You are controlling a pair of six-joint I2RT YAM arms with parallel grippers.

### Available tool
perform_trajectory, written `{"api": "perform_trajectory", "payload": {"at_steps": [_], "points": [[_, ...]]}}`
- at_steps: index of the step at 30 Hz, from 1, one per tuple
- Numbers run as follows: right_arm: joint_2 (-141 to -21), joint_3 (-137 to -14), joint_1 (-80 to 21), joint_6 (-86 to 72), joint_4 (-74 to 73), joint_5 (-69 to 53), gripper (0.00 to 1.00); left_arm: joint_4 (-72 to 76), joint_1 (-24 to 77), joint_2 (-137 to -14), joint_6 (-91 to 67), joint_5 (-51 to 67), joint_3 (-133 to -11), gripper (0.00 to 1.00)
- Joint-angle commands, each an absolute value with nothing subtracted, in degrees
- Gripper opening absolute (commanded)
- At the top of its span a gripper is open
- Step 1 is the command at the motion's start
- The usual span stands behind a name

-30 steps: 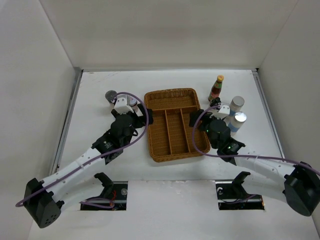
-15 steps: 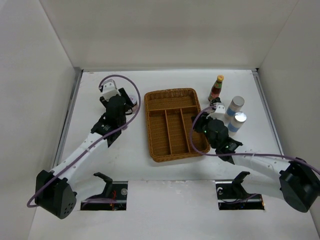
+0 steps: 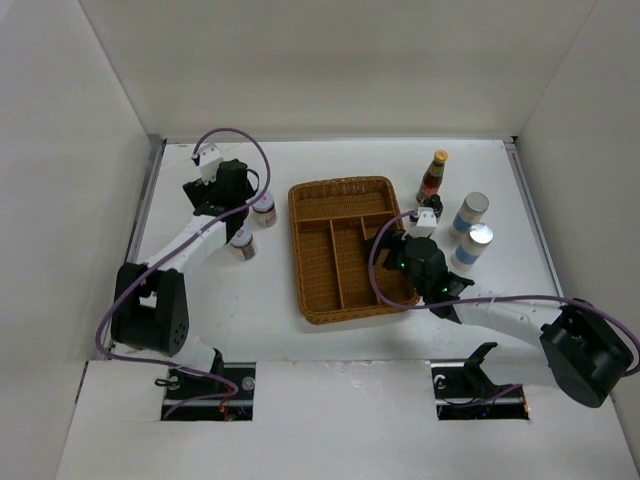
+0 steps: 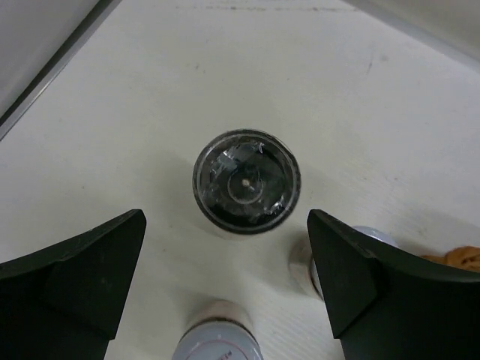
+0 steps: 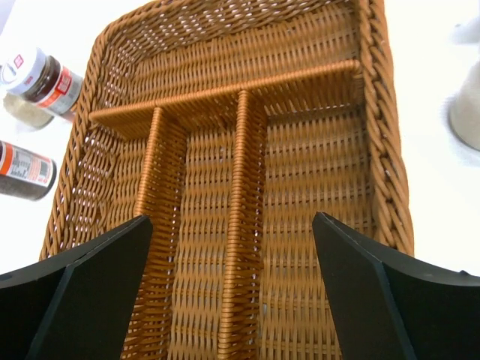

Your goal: Organize the condiment bottles

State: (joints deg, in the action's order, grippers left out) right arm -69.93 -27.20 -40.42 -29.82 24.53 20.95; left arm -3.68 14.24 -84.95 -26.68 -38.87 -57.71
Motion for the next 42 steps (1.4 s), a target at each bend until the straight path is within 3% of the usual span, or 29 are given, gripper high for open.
{"api": "perform_trajectory", "payload": {"at_steps": [1, 7, 13, 16, 19, 21, 31, 37, 42], "points": [[-70.05, -29.71, -40.47, -29.62, 28.21, 19.16, 0.96, -1.77, 11.83, -88.67, -26.28, -36.21, -61.96, 0.90], [-71.46, -30.24, -40.65, -29.44, 28.47, 18.28, 0.96, -0.18, 10.50, -95.97, -25.49, -34.89, -66.97, 0.89], [-69.96, -29.62, -40.65, -29.27, 28.39, 18.37, 0.96, 2.10, 9.36, -97.38, -25.05, -36.03, -67.24, 0.80], [-69.70, -29.27, -40.65, -29.53, 28.83, 18.28, 0.96, 2.90, 8.92, -97.73, -24.17, -36.03, -66.89, 0.66], [-69.26, -29.53, -40.65, -29.27, 28.21, 18.46, 0.96, 4.65, 8.83, -96.86, -23.47, -37.00, -65.75, 0.46], [-68.73, -29.01, -40.65, -29.27, 28.91, 18.54, 0.96, 6.32, 9.18, -94.58, -22.77, -38.40, -64.95, 0.41], [-66.98, -28.39, -40.21, -29.71, 28.57, 18.89, 0.96, 13.10, 19.71, -81.74, -12.58, -41.93, -72.67, 0.39], [-63.64, -26.81, -39.33, -30.06, 28.74, 21.44, 0.95, 12.92, 29.56, -87.18, -12.83, -38.68, -78.66, 0.39], [-61.35, -25.31, -38.19, -30.85, 29.01, 23.99, 0.88, 13.62, 33.87, -93.94, -14.68, -37.36, -82.43, 0.39]]}}
